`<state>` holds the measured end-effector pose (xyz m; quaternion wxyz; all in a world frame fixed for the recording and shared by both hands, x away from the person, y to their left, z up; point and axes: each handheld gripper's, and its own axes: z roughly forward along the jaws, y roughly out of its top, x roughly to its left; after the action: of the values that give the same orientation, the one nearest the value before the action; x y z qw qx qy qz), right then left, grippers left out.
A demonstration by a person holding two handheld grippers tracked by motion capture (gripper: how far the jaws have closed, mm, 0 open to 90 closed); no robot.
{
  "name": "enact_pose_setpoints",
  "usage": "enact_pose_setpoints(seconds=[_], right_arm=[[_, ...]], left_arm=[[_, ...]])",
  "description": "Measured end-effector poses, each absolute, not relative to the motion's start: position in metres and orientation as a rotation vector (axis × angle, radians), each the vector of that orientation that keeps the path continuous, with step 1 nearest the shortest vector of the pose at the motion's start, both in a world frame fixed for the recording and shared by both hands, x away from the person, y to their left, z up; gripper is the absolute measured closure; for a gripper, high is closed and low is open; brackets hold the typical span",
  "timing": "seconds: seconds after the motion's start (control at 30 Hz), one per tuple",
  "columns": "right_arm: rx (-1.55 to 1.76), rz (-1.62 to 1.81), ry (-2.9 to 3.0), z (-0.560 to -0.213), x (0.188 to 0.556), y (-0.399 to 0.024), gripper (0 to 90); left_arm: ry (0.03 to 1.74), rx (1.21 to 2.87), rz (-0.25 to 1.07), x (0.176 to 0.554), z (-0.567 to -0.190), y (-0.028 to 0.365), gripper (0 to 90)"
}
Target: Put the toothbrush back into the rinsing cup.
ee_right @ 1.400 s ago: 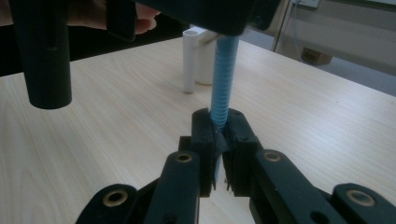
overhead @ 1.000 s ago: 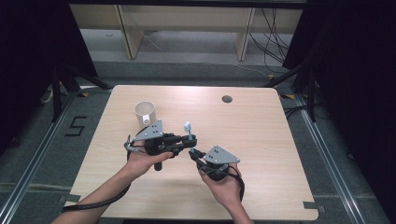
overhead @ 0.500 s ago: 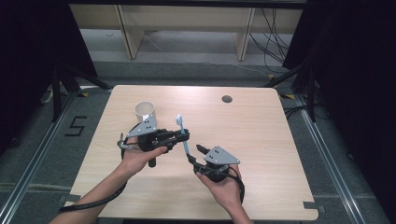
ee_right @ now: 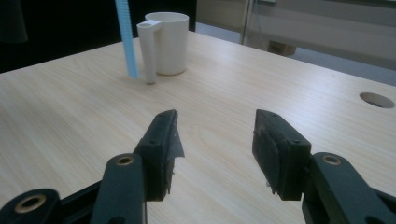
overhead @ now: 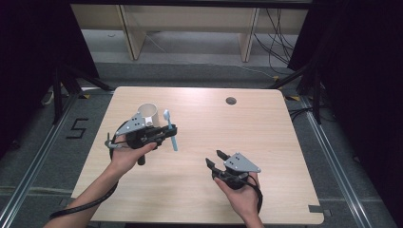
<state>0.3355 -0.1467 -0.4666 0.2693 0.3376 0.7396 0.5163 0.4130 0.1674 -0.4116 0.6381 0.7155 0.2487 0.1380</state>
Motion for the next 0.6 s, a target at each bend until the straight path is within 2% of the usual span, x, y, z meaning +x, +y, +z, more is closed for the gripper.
enact_pose_setpoints(seconds=[0.6], right_arm=[[1.034,1.317,1.976,-0.486,0.328,-0.171,47.1]], left_arm=[[0.649,1.614,0.449,0.416,-0.408,0.202,80.4]])
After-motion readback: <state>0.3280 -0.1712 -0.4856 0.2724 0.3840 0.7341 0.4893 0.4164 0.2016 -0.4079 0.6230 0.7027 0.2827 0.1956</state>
